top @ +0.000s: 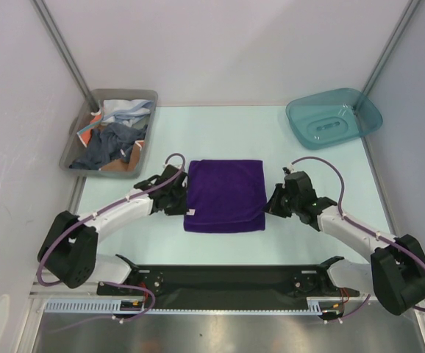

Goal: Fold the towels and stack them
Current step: Fold the towel

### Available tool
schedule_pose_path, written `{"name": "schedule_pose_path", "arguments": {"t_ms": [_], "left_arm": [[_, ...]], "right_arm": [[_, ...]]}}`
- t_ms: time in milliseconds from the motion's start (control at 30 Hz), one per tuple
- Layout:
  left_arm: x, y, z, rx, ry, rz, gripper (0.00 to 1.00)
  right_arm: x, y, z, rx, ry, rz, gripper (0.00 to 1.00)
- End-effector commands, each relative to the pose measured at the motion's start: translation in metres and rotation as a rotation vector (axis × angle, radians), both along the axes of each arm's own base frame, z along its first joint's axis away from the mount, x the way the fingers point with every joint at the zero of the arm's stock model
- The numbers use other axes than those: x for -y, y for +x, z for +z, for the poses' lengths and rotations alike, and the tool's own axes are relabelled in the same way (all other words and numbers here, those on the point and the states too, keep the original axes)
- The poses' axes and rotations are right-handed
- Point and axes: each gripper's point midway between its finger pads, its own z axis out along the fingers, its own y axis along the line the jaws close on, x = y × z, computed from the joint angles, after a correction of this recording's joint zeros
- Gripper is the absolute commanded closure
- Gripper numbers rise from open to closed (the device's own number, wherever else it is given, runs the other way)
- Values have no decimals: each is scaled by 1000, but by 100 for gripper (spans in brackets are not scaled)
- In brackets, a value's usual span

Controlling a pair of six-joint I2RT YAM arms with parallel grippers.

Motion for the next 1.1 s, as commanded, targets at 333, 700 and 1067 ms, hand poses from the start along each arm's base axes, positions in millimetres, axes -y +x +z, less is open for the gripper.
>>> {"name": "schedule_pose_path", "arguments": {"t_ms": [333,700,1067], "left_arm": [[6,4,-22,-11,-25,-1,64],[2,3,-32,-31,3,18,82],[-1,6,-17,-14,19,21,73]], "right_arm": [[-3,-4,-1,7,13,23,100],[0,-6,-4,7,4,24,100],[-1,-6,-9,0,2,30,100]]}}
